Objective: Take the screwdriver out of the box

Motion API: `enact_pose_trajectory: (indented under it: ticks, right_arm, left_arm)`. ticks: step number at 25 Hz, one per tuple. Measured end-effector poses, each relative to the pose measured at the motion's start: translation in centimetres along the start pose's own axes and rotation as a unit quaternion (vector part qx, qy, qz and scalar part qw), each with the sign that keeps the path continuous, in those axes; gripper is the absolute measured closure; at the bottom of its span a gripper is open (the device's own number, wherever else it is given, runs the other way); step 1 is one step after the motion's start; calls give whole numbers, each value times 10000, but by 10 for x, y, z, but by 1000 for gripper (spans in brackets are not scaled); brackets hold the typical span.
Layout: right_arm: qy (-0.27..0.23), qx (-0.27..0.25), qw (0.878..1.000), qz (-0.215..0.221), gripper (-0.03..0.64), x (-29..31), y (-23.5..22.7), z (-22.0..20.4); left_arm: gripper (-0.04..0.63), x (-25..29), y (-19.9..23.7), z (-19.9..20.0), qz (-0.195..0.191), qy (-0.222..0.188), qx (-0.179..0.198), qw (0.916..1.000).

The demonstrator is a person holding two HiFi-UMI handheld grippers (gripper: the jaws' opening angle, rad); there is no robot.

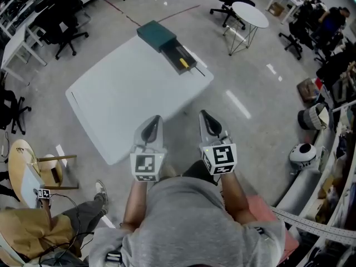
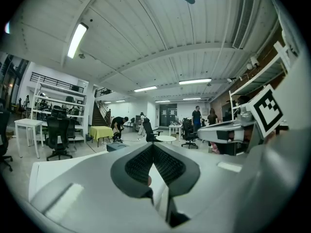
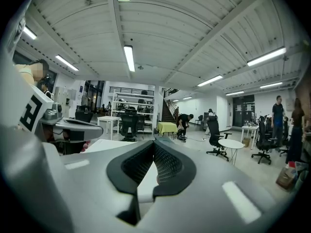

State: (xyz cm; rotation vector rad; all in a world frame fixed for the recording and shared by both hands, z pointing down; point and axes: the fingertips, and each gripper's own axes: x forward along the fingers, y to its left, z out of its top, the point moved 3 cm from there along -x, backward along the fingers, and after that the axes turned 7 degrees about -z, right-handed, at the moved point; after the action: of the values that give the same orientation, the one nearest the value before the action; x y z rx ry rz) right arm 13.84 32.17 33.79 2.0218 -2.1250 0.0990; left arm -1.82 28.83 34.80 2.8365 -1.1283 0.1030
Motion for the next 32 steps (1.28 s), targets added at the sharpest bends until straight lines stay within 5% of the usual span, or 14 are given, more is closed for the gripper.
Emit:
enact_pose_trajectory:
  ticks: [13, 32]
  right_arm:
    - [53, -36, 9996, 276, 614, 56, 4, 7]
    - [428, 115, 9956, 831, 614, 224, -67, 1]
  left_arm:
    - [583, 25, 41, -1, 275, 66, -62, 9996]
    - [583, 173, 102, 4, 720, 413, -88, 9965]
